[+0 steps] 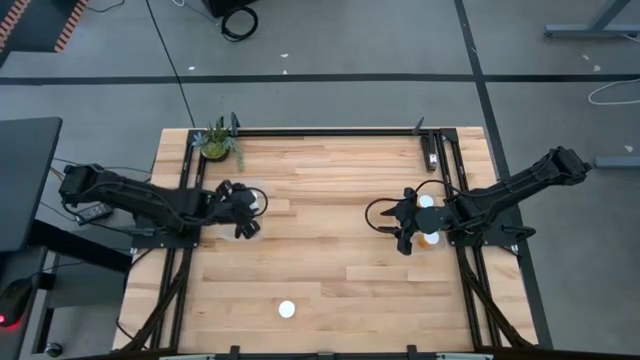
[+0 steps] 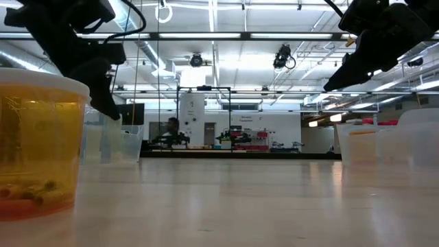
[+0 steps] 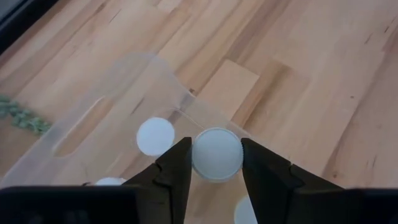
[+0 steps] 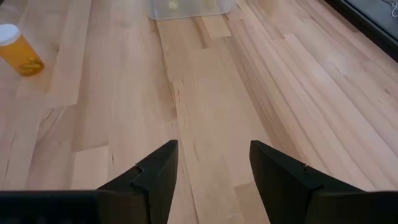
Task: Pick and place medicine bottles into bin by pill shape (circle, oval)
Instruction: Put the yellow pill bottle into the left transparent bin, then put the large orange pill bottle into the right transparent bin
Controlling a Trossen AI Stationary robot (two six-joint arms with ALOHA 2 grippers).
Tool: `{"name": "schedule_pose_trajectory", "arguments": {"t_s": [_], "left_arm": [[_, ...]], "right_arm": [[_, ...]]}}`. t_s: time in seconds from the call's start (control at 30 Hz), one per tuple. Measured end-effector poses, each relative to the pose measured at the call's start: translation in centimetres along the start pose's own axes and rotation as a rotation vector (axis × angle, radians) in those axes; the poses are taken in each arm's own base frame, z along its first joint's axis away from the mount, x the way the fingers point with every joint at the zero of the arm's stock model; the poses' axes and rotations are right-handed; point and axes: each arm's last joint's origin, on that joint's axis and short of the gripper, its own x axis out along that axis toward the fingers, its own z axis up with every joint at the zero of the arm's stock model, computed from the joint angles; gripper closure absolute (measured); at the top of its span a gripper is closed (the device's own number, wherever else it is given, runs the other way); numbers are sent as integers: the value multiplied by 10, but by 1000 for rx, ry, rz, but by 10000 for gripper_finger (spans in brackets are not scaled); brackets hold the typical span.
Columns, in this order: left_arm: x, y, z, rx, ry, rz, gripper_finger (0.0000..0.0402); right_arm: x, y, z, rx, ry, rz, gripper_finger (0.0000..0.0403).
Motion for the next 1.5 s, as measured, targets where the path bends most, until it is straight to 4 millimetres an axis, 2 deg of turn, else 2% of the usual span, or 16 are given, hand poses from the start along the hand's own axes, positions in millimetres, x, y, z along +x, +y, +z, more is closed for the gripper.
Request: {"name": "schedule_pose_trajectory", "arguments": {"t_s": [0.37,0.73,0.87,1.13,1.5], "left_arm": [[15,3,-21,-26,1,2,264],[17,3,-24,-20,-8,-2,262],[17,4,-24,-10,-10,5,244],[8,1,-11,55,-6,5,199],[-11,-4,17,118,-33,-21,211]], "right_arm": [[0,0,0,0,0,0,196],[0,0,0,0,0,1,196],[0,0,0,0,0,1,196],[0,0,0,7,0,0,196],[0,0,0,-45,-3,-1,196]]}}
